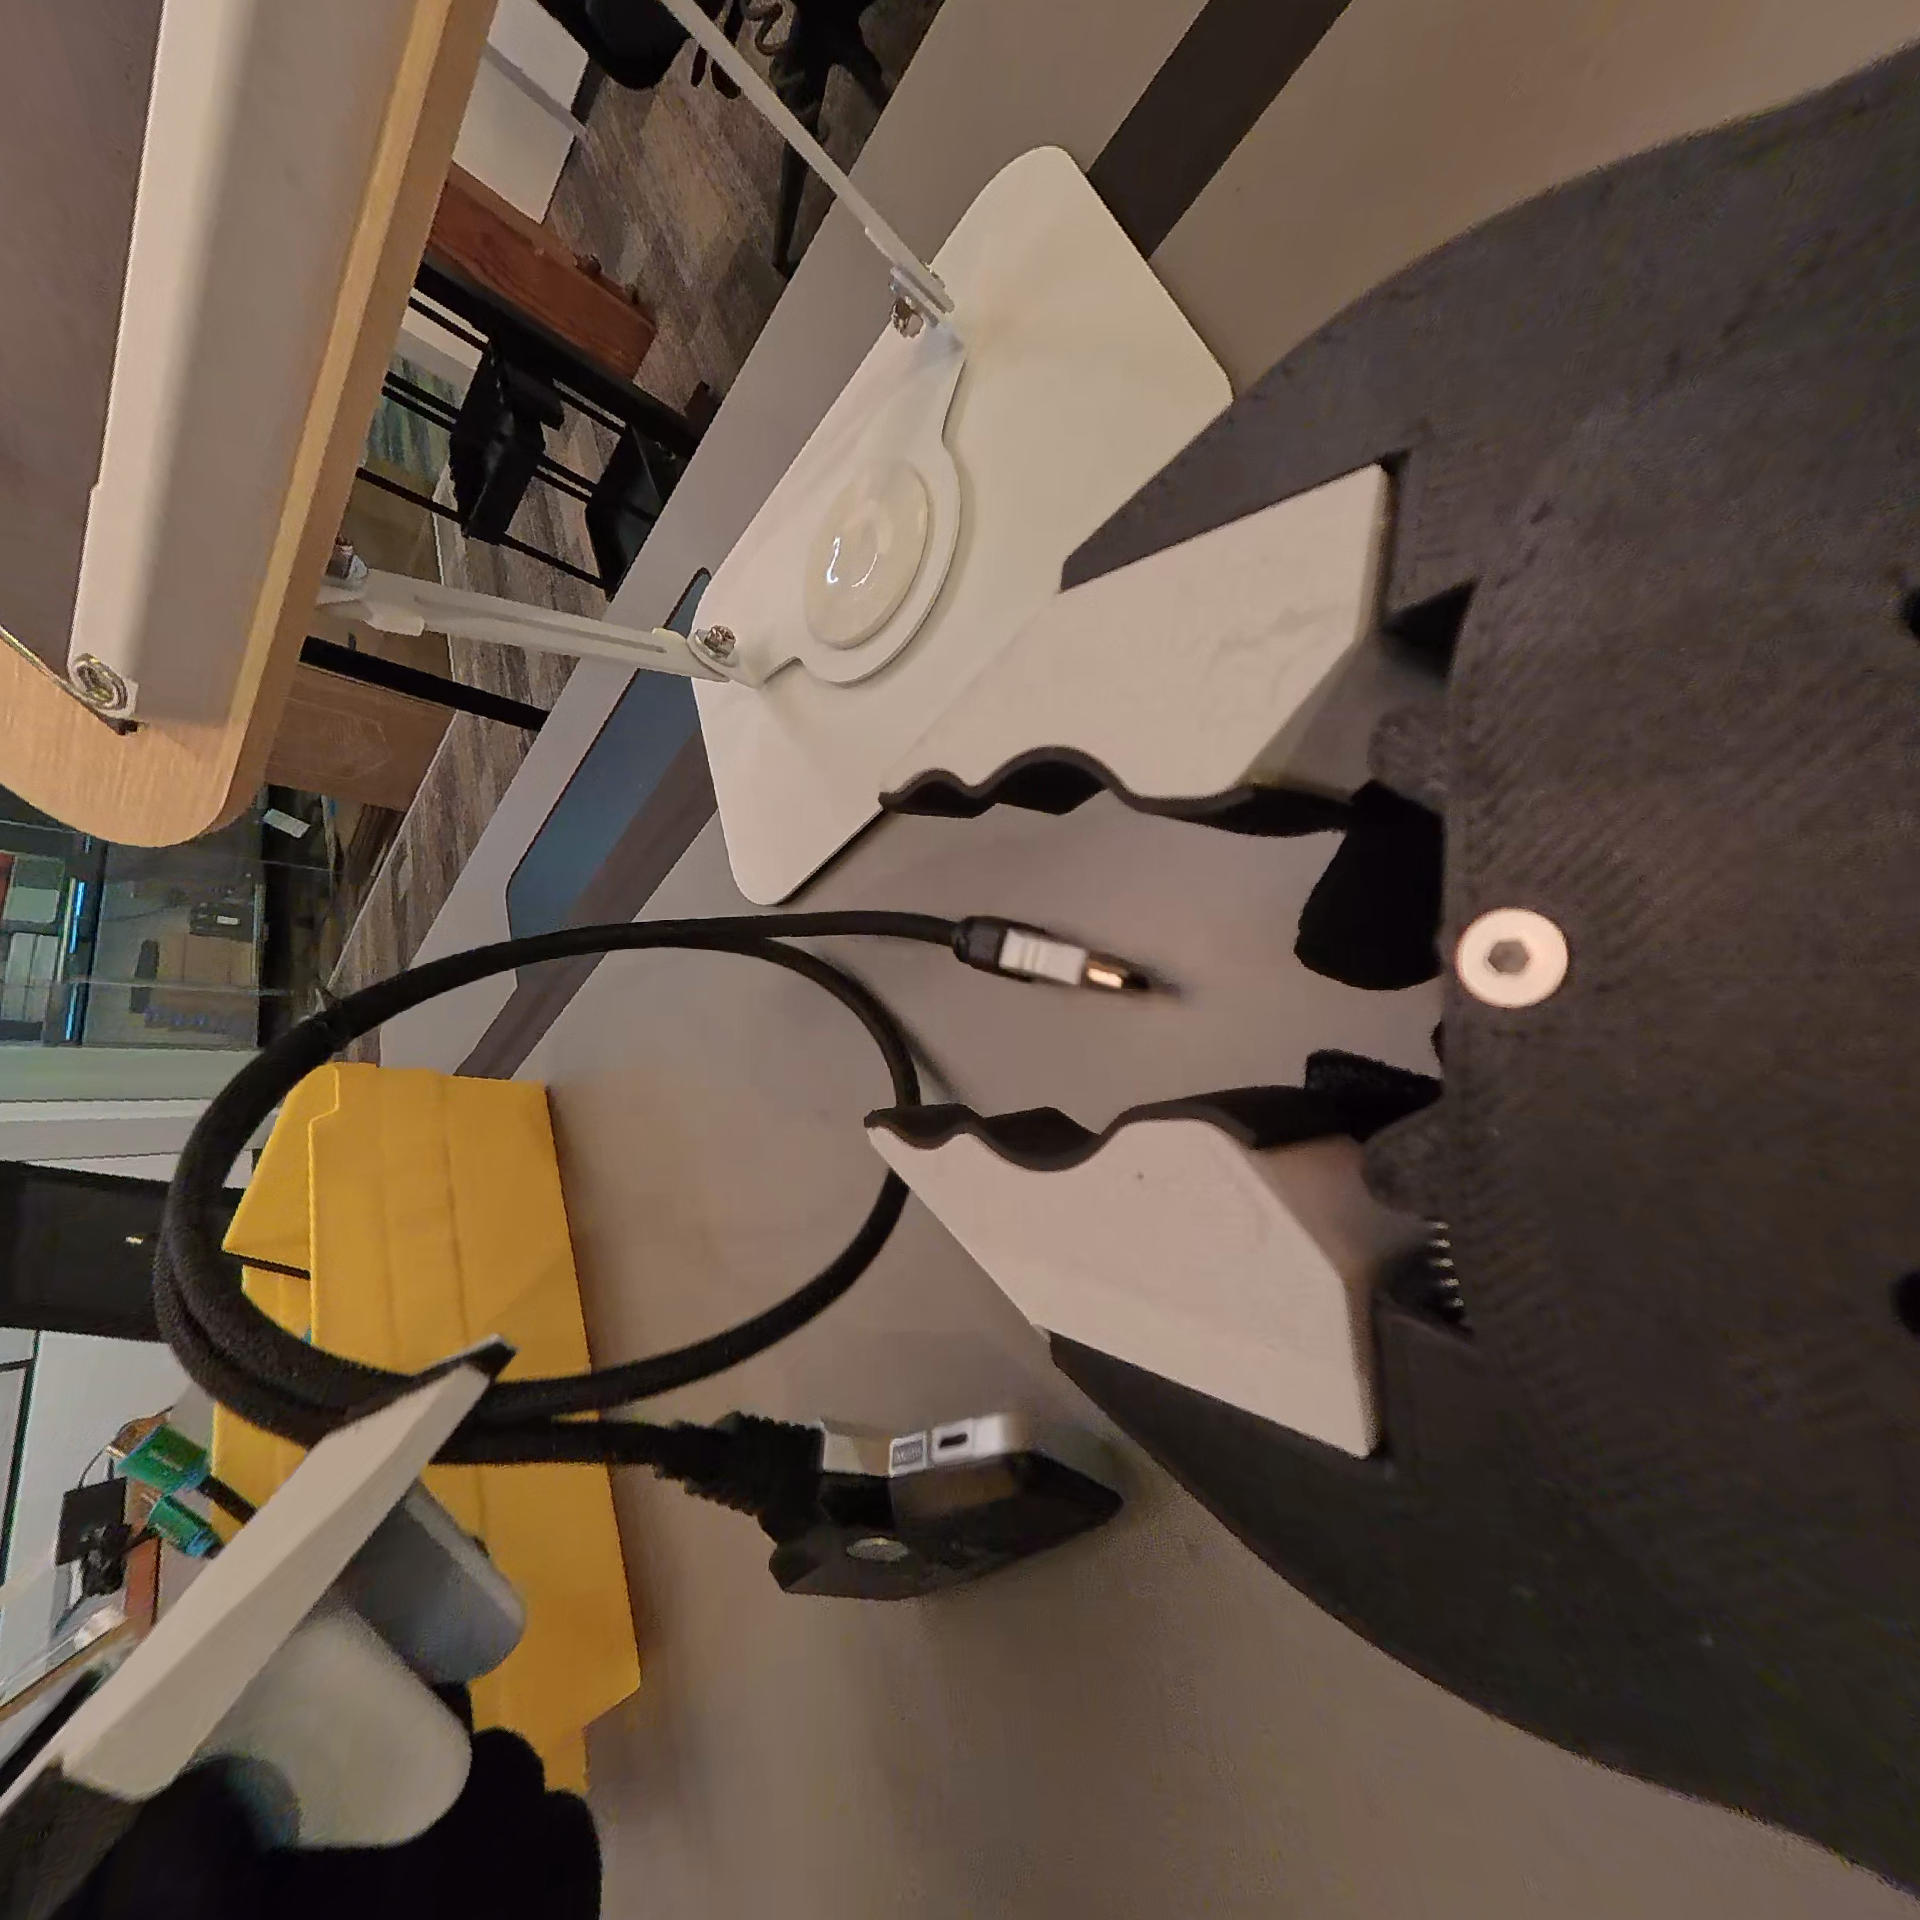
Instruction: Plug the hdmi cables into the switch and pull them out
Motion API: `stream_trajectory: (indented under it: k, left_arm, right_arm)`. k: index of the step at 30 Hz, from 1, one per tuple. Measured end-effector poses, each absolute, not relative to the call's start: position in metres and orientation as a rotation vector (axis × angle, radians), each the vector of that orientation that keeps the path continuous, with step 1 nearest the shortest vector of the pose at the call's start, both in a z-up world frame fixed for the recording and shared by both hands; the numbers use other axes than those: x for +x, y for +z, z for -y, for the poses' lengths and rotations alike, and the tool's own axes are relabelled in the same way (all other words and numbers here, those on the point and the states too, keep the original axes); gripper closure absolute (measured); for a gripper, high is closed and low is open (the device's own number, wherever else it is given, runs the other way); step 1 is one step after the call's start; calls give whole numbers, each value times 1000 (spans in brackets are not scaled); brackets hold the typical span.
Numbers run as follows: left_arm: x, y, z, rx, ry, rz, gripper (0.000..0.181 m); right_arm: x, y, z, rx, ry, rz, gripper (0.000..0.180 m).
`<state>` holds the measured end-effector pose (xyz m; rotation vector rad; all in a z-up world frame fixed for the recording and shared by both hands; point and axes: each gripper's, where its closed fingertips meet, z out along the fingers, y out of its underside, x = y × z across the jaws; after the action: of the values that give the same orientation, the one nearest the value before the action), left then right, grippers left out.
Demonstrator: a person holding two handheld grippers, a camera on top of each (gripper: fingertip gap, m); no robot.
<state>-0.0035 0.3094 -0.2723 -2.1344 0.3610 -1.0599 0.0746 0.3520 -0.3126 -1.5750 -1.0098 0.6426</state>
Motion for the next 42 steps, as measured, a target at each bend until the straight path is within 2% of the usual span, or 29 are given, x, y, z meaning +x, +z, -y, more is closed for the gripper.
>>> stream_trajectory:
  k: [7,12,19,22,26,29,34,42]
  left_arm:
    - [-36,-289,-338,-2097,-1040,-110,175]
    - [-58,-321,-340,-2116,-1021,60,174]
    - [-67,-368,-322,-2275,-837,68,169]
    - [-69,-371,-314,-2316,-693,3,165]
    - [-70,-372,-304,-2364,-567,-90,153]
    - [-80,-370,-296,-2380,-413,-163,132]
    - [-90,-357,-282,-2356,-216,-274,113]
    - [-94,-354,-252,-2401,-153,-407,111]
  right_arm:
    - [72,-314,-349,-1567,634,1034,126]
    - [69,-315,-348,-1565,636,1046,125]
    - [66,-317,-345,-1560,625,1073,125]
    - [65,-317,-344,-1560,624,1078,125]
    - [65,-318,-343,-1559,623,1084,125]
    - [65,-318,-343,-1559,623,1087,125]
    - [64,-318,-342,-1559,621,1092,125]
    - [64,-319,-342,-1557,616,1101,125]
